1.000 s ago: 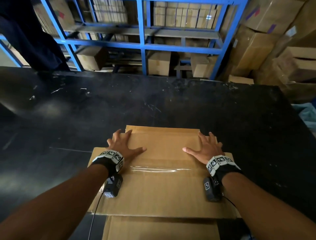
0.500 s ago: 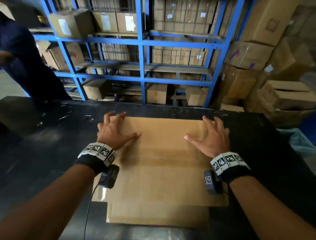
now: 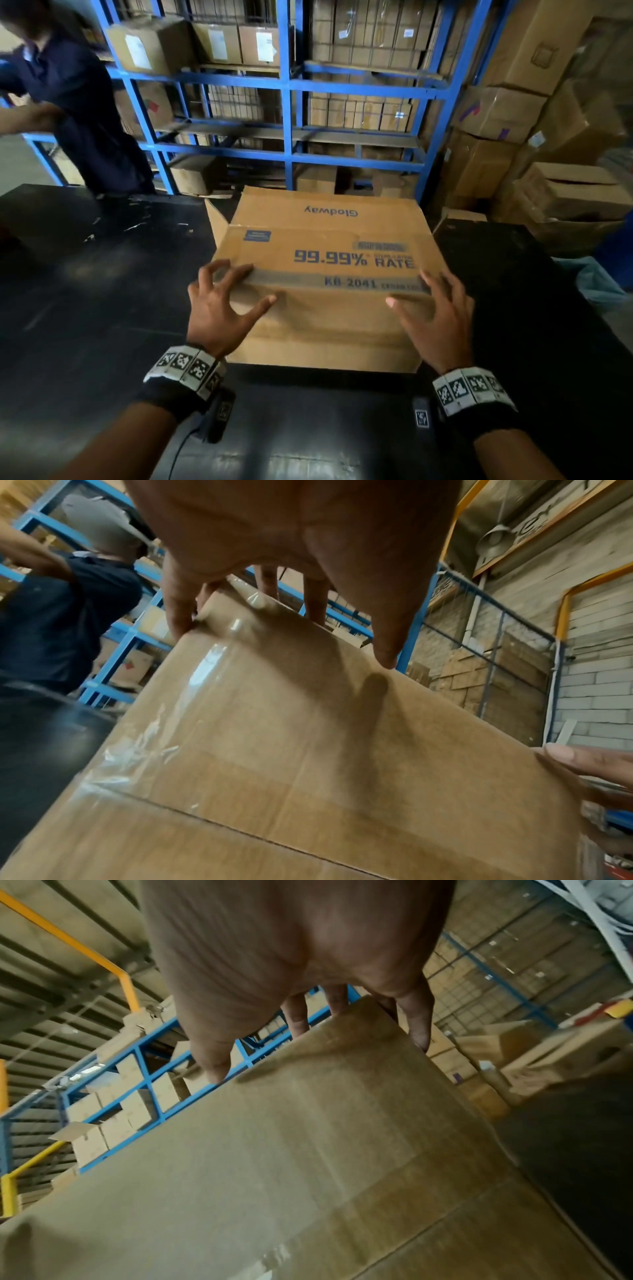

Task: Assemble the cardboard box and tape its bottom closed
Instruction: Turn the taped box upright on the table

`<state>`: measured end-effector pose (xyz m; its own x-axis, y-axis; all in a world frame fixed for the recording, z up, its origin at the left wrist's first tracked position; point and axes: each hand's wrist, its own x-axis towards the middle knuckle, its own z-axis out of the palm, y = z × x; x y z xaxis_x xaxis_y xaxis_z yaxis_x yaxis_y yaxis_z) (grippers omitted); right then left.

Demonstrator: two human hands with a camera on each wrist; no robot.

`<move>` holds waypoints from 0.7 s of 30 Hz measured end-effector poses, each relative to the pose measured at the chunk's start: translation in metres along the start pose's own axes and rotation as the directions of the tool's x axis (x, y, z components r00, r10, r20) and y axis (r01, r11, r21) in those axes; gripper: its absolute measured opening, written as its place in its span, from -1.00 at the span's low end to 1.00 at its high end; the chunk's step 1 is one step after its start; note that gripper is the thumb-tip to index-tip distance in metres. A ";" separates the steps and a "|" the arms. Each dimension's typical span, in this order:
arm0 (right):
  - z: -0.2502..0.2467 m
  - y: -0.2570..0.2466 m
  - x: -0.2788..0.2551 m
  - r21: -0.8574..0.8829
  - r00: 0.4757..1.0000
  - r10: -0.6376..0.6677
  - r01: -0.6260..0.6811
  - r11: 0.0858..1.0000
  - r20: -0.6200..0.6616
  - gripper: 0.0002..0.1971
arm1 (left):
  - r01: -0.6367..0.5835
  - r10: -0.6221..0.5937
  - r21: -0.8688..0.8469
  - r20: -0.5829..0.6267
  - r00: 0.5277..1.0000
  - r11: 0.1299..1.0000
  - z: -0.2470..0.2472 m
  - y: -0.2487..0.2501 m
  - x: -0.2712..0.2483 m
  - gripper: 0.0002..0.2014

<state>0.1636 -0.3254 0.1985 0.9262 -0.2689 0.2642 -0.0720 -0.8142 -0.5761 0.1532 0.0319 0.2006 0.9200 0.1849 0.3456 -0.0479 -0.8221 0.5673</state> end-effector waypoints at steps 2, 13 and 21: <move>0.013 0.015 -0.026 0.013 0.999 0.011 -0.011 1.000 -0.031 -0.20 | 0.039 -0.038 -0.012 0.016 0.999 0.999 0.012 -0.011 -0.025 -0.27; 0.017 0.036 -0.084 0.036 1.000 0.025 -0.025 0.999 -0.007 -0.30 | 0.077 -0.076 -0.031 0.038 0.996 0.997 0.013 -0.030 -0.080 -0.31; -0.019 0.008 -0.010 -0.128 0.978 0.025 0.001 0.992 0.205 -0.08 | 0.107 -0.131 0.111 0.232 0.964 0.988 -0.015 -0.032 0.000 0.03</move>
<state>0.1470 -0.3390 0.2066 0.9803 -0.1783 0.0855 -0.1177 -0.8736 -0.4723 0.1493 0.0658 0.1939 0.9832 0.1610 0.0857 0.0946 -0.8521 0.5147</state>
